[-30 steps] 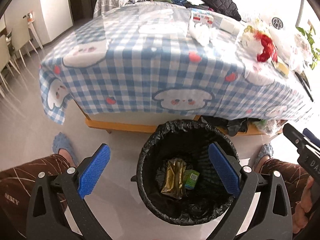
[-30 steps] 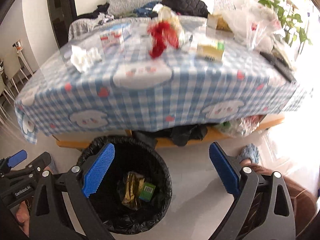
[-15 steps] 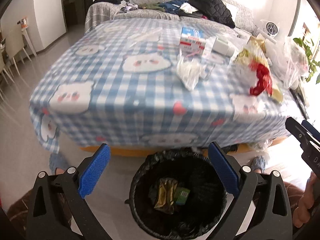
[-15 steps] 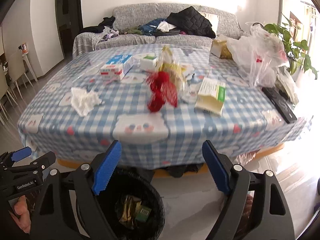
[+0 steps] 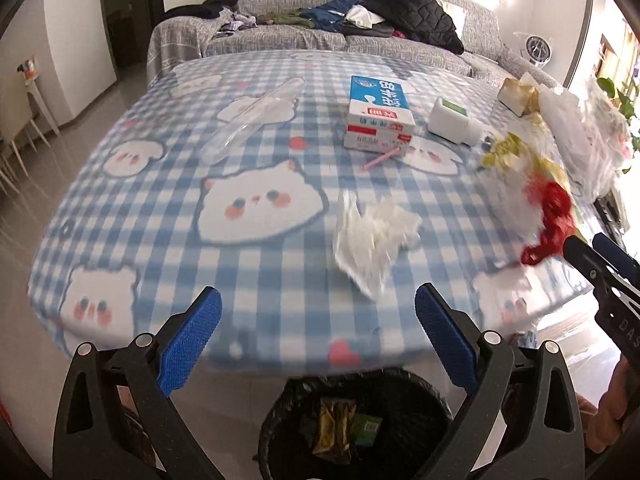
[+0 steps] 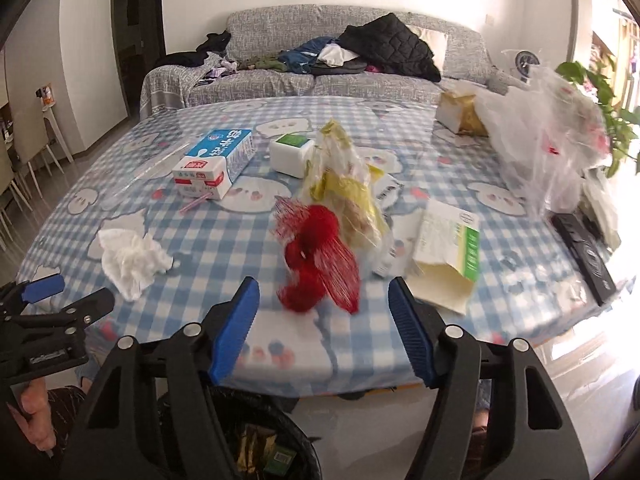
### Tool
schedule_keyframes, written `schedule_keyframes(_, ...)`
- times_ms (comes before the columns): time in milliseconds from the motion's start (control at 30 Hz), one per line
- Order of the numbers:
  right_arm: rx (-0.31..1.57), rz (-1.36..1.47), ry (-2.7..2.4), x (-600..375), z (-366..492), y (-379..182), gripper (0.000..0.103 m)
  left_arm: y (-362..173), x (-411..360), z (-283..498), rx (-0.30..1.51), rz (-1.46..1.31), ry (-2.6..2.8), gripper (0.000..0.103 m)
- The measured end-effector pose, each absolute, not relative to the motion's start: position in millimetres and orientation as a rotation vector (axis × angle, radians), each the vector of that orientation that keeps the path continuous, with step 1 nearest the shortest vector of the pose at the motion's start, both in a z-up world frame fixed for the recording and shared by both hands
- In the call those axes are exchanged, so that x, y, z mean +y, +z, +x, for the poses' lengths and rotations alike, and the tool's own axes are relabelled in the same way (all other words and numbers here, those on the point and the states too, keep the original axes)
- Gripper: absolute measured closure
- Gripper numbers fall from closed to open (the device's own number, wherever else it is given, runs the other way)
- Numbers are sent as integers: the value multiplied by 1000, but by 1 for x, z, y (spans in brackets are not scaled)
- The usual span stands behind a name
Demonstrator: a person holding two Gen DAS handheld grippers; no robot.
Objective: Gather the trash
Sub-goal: 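Grasp the white tissue with the left gripper while the right grasps the red mesh bag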
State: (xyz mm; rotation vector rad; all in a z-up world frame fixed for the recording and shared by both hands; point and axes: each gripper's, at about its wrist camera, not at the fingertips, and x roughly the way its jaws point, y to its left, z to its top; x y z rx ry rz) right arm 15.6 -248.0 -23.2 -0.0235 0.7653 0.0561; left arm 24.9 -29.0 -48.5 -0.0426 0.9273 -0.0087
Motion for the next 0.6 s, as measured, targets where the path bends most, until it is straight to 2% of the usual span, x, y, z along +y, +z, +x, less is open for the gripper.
schedule_keyframes(367,764,-48,56,-240,43,-32,50,-63,-36,57,926,-52,-30,13)
schedule_keyframes(600,795,-38,57,-246,47,-41,65,-68,-46,61,934,-39,-59,26)
